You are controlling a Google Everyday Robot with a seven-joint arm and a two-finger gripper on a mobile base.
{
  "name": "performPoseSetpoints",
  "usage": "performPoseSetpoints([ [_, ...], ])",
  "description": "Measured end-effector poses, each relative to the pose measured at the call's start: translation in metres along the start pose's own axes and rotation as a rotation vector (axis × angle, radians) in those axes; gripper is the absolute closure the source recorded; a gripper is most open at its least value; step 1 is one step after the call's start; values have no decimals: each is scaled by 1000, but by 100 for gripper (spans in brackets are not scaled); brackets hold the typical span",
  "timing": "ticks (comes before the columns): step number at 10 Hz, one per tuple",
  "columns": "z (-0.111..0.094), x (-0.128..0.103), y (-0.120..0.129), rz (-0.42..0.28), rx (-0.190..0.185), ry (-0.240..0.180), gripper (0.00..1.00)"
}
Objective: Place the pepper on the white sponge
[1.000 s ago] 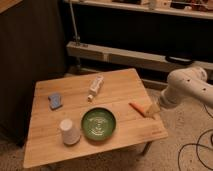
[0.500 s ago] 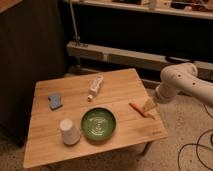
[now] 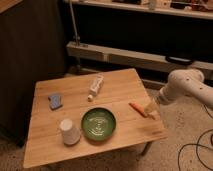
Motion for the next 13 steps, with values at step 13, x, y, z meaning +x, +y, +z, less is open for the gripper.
performPoseSetpoints([
  [13, 31, -23, 14, 10, 29, 212, 20],
])
